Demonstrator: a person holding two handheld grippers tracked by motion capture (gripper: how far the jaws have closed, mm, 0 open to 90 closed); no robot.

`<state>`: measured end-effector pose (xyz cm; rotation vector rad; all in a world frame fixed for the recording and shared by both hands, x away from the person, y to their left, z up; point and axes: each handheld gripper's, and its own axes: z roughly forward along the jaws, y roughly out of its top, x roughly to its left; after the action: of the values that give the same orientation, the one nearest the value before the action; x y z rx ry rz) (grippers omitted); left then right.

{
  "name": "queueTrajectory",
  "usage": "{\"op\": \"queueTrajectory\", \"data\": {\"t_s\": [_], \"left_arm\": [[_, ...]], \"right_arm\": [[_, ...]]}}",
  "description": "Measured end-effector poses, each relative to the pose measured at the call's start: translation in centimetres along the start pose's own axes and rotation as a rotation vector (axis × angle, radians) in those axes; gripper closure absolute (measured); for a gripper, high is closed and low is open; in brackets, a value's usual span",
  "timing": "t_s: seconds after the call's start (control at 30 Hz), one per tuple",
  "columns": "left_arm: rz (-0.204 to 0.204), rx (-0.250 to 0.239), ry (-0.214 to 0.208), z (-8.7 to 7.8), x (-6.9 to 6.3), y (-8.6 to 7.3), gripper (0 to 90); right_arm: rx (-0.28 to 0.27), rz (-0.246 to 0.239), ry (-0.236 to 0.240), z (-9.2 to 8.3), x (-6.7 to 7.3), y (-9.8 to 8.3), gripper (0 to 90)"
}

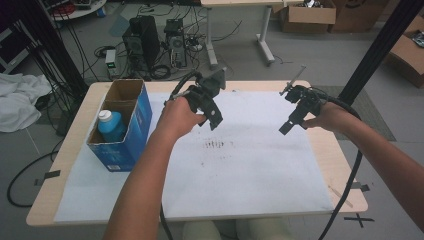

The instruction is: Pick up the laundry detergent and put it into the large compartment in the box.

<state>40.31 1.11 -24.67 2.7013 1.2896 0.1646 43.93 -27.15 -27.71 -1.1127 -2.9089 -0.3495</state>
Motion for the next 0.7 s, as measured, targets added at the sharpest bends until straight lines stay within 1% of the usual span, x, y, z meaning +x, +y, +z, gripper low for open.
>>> {"op": "queueTrajectory", "data": {"t_s": [0.07,0.13,0.17,0.43,0.5,0.53,0.6,0.7], "left_arm": [[-0.011,0.011,-0.01,0.98,-0.01,-0.34,24.6],[-0.014,0.015,-0.01,1.35,0.05,-0.5,24.6],[-0.016,0.013,-0.019,1.41,0.16,-0.56,24.6],[-0.023,0.0,-0.023,1.33,0.31,-0.61,24.7],[-0.021,0.0,-0.022,1.3,0.32,-0.59,24.7],[-0.012,0.007,-0.021,1.26,0.39,-0.58,24.7],[-0.024,0.0,-0.022,1.26,0.35,-0.59,24.7],[-0.023,-0.003,-0.021,1.19,0.35,-0.59,24.7]], "right_arm": [[0.007,0.006,-0.001,0.07,0.01,0.0,20.2],[0.007,0.006,-0.001,0.1,0.0,0.02,20.1],[0.008,0.006,0.0,0.12,0.01,0.03,20.1],[0.009,0.007,-0.001,0.17,0.05,0.16,20.2],[0.008,0.009,-0.001,0.17,0.07,0.18,20.1],[0.008,0.007,0.0,0.15,0.06,0.19,20.1],[0.007,0.006,0.0,0.15,0.05,0.17,20.1],[0.004,0.011,0.0,0.12,0.03,0.12,20.1]]}}
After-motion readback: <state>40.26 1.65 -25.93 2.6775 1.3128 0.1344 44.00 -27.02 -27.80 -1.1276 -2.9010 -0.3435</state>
